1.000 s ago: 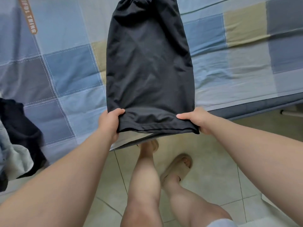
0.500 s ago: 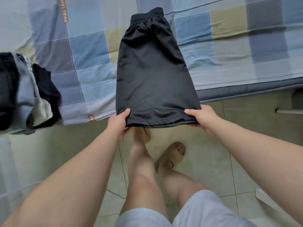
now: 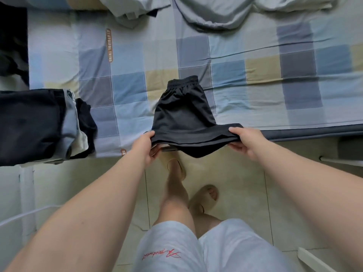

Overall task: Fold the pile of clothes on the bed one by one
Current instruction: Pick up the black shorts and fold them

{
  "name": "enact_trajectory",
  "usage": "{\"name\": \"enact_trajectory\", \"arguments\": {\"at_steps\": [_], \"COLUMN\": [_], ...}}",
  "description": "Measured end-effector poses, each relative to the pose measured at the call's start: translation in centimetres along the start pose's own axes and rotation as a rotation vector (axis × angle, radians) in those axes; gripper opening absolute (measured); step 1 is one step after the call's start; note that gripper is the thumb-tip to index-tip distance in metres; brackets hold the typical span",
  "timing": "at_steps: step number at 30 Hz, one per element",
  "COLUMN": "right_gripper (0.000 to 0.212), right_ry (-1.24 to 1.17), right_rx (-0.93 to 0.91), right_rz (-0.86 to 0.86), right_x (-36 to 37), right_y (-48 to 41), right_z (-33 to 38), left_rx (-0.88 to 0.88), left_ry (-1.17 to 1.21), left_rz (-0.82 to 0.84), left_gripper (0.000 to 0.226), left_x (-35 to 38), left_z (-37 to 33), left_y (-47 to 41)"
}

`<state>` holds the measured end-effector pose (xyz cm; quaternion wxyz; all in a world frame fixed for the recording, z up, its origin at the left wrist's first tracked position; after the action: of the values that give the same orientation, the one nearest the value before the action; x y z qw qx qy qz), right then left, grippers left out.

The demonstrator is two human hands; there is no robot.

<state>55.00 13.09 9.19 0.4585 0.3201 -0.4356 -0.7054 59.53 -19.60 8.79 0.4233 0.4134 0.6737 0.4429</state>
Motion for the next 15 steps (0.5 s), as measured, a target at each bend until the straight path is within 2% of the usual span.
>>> {"name": "enact_trajectory", "arguments": {"at_steps": [5, 8, 9, 11, 13, 15], "right_gripper": [0.011, 0.007, 0.008, 0.024, 0.036, 0.04], "right_ry": [-0.14, -0.187, -0.181, -0.111, 0.037, 0.218], "right_rx": [0.018, 0.004, 0.004, 0.022, 0.02, -0.053], "right_rz": [-0.048, -0.064, -0.06, -0.019, -0.026, -0.102], "right_x": [6.0, 9.2, 10.1, 12.1, 13.0, 12.7], "right_y": [-5.3, -8.5, -9.3, -10.9, -12.3, -13.9], "right_z": [6.6, 10.1, 10.9, 11.5, 11.0, 9.9], "left_rx": [-0.014, 0.03, 0.045, 0.081, 0.123, 0.203], "left_ry": [0.12, 0.109, 0.08, -0.05, -0.225, -0.434], "left_rz": [0.062, 0.109, 0.133, 0.16, 0.108, -0.005], "left_gripper": [0.012, 0.02, 0.024, 0.028, 0.028, 0.036], "left_x": [2.5, 3.5, 3.8, 4.3, 4.2, 3.5], "left_z": [-8.4, -13.6, -14.9, -16.9, -17.6, -17.3], "left_y": [-4.2, -7.2, -8.1, -9.7, -11.3, -13.4]}}
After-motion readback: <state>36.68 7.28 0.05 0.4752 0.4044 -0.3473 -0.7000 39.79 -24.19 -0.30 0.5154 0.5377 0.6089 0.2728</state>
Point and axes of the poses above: each hand's wrist, its own y-axis away from the middle knuckle, its own x-axis out of the palm, z = x × y, the point moved 7 cm from there along -y, towards the middle knuckle, and after that the axes turned 13 degrees about -y, right-handed, at the moved point
